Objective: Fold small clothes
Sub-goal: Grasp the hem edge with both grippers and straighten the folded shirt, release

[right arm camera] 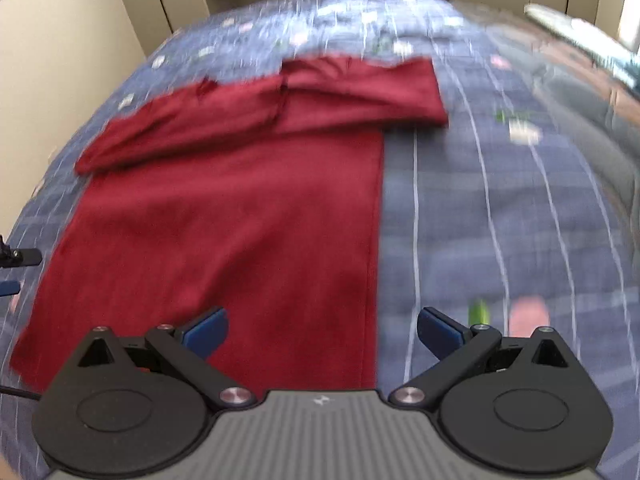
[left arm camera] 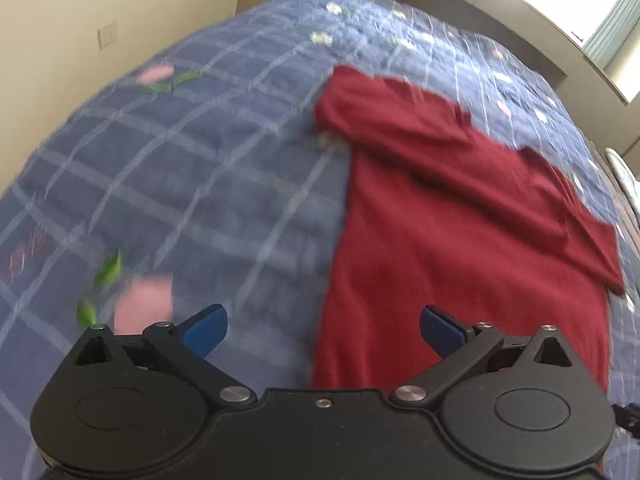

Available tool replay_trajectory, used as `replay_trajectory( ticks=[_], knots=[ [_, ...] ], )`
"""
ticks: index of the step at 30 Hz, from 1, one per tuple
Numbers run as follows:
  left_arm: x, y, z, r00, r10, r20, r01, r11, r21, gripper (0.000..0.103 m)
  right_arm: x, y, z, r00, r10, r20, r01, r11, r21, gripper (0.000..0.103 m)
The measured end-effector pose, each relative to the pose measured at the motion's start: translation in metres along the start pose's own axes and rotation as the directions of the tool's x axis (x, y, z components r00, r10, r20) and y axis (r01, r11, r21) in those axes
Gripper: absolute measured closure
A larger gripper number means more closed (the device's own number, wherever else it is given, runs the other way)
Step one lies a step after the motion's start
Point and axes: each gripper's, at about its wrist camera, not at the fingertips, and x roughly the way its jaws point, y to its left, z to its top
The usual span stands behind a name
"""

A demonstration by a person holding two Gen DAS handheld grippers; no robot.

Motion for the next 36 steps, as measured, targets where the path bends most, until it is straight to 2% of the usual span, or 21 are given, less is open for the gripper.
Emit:
replay_trajectory(
  ticks=[3, 8, 10, 11, 13, 14, 15, 16, 17, 18, 19, 25, 30, 36],
  knots=[
    [-0.008, 0.003, -0.028, 0.999, 0.01, -0.037, -0.01, 1.0, -0.011, 0.001, -0.008, -0.005, -0.025, 0.999, 0.026, -0.032, -0.025, 0.999, 0.038, 0.003],
    [-0.016, 0.012, -0.061, 0.996, 0.039, -0.077, -0.041, 0.999, -0.022, 0.001, -0.017, -0.016, -0.05, 0.995, 0.081, -0.062, -0.076, 0.993, 0.085, 0.045],
    [-0.019, 0.015, -0.066, 0.996, 0.043, -0.081, -0.044, 0.999, -0.008, 0.003, -0.02, -0.019, -0.054, 0.993, 0.101, -0.063, -0.095, 0.991, 0.093, 0.057],
    [-0.021, 0.015, -0.067, 0.996, 0.04, -0.075, -0.041, 0.999, -0.005, 0.006, -0.02, -0.019, -0.054, 0.993, 0.104, -0.063, -0.098, 0.991, 0.092, 0.06],
    [-0.024, 0.017, -0.066, 0.996, 0.026, -0.08, -0.028, 0.999, -0.02, 0.014, -0.022, -0.018, -0.053, 0.993, 0.103, -0.061, -0.098, 0.992, 0.083, 0.077],
    [-0.024, 0.017, -0.065, 0.996, 0.017, -0.088, -0.02, 0.999, -0.029, 0.022, -0.024, -0.018, -0.052, 0.994, 0.095, -0.06, -0.09, 0.993, 0.076, 0.081],
    [-0.025, 0.018, -0.064, 0.995, 0.009, -0.1, -0.013, 0.999, -0.038, 0.026, -0.026, -0.017, -0.052, 0.995, 0.08, -0.056, -0.076, 0.995, 0.067, 0.09],
    [-0.026, 0.018, -0.063, 0.994, 0.0, -0.112, -0.005, 0.999, -0.042, 0.038, -0.03, -0.017, -0.051, 0.996, 0.069, -0.05, -0.066, 0.996, 0.06, 0.093],
    [-0.027, 0.017, -0.063, 0.992, -0.008, -0.127, 0.003, 0.999, -0.041, 0.057, -0.031, -0.017, -0.05, 0.997, 0.062, -0.044, -0.059, 0.997, 0.055, 0.094],
    [-0.027, 0.016, -0.063, 0.989, -0.016, -0.148, 0.011, 0.999, -0.037, 0.072, -0.034, -0.017, -0.05, 0.998, 0.053, -0.037, -0.051, 0.998, 0.047, 0.094],
    [-0.027, 0.015, -0.063, 0.985, -0.01, -0.17, 0.005, 1.0, -0.025, 0.097, -0.038, -0.017, -0.049, 0.998, 0.047, -0.033, -0.046, 0.998, 0.036, 0.095],
    [-0.049, 0.008, -0.064, 0.99, 0.026, -0.137, -0.02, 0.999, 0.04, 0.098, -0.062, -0.015, -0.045, 1.0, 0.023, -0.016, -0.023, 0.999, -0.042, 0.096],
    [-0.072, 0.011, -0.067, 0.993, -0.004, -0.121, 0.009, 0.999, 0.036, 0.098, -0.071, -0.013, -0.048, 1.0, 0.006, -0.012, -0.007, 0.996, -0.086, 0.096],
    [-0.058, 0.012, -0.072, 0.99, -0.008, -0.138, 0.011, 1.0, 0.022, 0.097, -0.053, -0.018, -0.055, 0.999, 0.026, -0.031, -0.028, 0.997, -0.077, 0.094]
  ],
)
